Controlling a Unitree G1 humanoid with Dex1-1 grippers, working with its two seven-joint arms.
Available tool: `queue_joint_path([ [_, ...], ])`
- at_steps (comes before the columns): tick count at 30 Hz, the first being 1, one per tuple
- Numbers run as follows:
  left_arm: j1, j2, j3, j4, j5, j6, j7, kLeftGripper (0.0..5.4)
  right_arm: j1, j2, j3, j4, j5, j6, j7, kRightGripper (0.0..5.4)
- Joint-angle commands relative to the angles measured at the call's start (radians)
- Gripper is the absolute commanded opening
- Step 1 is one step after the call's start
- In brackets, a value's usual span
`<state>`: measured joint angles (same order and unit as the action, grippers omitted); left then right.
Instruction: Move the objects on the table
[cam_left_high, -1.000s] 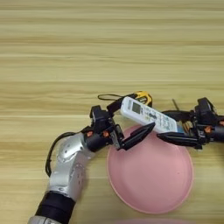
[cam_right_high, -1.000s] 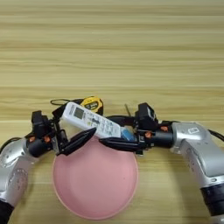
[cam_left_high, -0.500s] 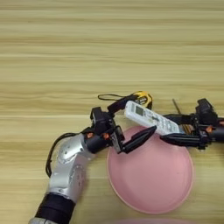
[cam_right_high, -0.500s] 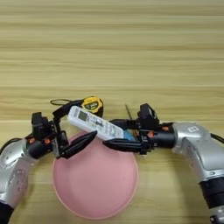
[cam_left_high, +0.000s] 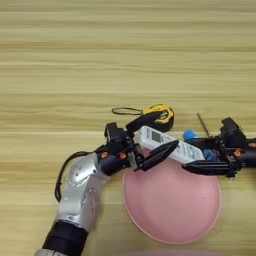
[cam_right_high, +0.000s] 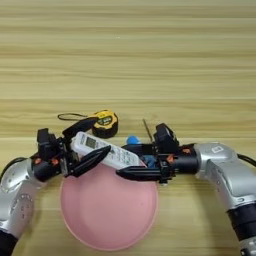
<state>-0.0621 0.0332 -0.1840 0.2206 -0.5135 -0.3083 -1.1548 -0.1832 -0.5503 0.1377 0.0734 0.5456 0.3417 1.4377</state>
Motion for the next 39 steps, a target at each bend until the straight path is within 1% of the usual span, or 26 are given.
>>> queue_joint_path([
  [1,-0.005,0.005,0.000,0.000,0.010,0.003,-0.003,3.69,-0.025,-0.008,-0.027,-0.024,0.035,0.014,0.019,2.92],
  [4,-0.007,0.004,0.001,0.004,0.012,0.004,-0.005,3.59,-0.034,-0.001,-0.040,-0.018,0.041,0.021,0.017,2.91],
  [12,-0.008,0.001,0.000,0.007,0.014,0.002,-0.008,3.58,-0.046,0.007,-0.055,-0.017,0.047,0.033,0.014,2.91],
  [17,-0.006,0.001,0.001,0.006,0.014,0.001,-0.008,3.58,-0.043,0.009,-0.054,-0.020,0.045,0.034,0.014,2.91],
  [21,-0.005,0.001,0.003,0.004,0.014,0.001,-0.007,3.58,-0.034,0.009,-0.045,-0.027,0.030,0.024,0.009,2.91],
  [22,-0.005,0.001,0.003,0.004,0.014,0.001,-0.006,3.58,-0.032,0.009,-0.044,-0.030,0.029,0.023,0.008,3.27],
  [24,-0.005,0.001,0.004,0.005,0.014,0.000,-0.006,3.57,-0.030,0.009,-0.043,-0.035,0.030,0.024,0.005,3.40],
  [26,-0.006,0.001,0.004,0.006,0.014,-0.001,-0.006,3.46,-0.030,0.010,-0.043,-0.038,0.030,0.025,0.003,3.69],
  [27,-0.007,0.001,0.004,0.007,0.014,-0.001,-0.006,3.46,-0.031,0.010,-0.044,-0.038,0.030,0.024,0.002,3.69],
  [28,-0.007,0.000,0.005,0.008,0.015,-0.001,-0.005,3.39,-0.031,0.011,-0.045,-0.038,0.029,0.024,0.001,3.89],
  [35,-0.010,-0.002,0.006,0.013,0.016,-0.005,-0.005,3.22,-0.033,0.012,-0.046,-0.041,0.031,0.025,-0.006,4.56],
  [36,-0.010,-0.002,0.006,0.014,0.016,-0.005,-0.005,3.18,-0.033,0.012,-0.046,-0.042,0.031,0.025,-0.006,4.76],
  [39,-0.011,-0.002,0.007,0.016,0.016,-0.006,-0.005,3.12,-0.033,0.012,-0.047,-0.042,0.031,0.025,-0.007,5.11],
])
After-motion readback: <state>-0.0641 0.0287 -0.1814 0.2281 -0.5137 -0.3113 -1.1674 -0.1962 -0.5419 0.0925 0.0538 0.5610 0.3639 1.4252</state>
